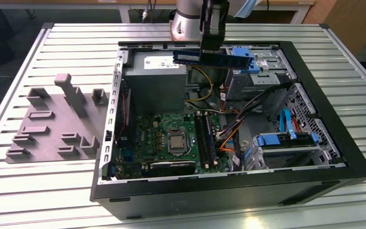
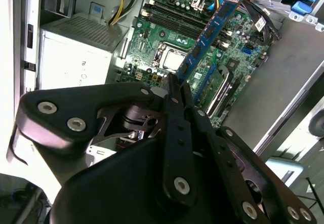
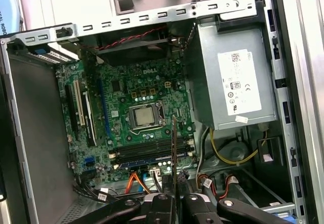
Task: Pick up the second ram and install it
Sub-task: 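Insert the second ram into the second slot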
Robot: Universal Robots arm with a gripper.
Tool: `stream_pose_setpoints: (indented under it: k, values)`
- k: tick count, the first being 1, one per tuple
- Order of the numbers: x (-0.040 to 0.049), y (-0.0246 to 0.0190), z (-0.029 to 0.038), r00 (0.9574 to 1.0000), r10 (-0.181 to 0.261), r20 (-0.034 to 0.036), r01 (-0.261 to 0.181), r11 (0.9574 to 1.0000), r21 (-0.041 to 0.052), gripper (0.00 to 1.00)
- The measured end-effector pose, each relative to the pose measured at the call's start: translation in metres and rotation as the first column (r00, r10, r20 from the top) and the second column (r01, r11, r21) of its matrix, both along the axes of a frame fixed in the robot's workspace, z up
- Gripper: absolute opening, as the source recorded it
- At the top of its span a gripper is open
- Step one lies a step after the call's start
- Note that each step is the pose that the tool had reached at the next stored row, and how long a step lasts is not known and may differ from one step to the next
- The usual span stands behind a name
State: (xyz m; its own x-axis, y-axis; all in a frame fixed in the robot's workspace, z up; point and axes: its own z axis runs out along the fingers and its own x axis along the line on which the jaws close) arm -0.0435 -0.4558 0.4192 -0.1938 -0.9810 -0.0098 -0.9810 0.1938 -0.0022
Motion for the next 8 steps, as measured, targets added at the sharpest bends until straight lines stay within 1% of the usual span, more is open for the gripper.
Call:
stream_pose_setpoints:
  k: [8]
  values:
    - [0.0000,0.0000,-0.0001,0.9994,-0.036,0.0000,0.036,0.9994,0.0000,0.14]
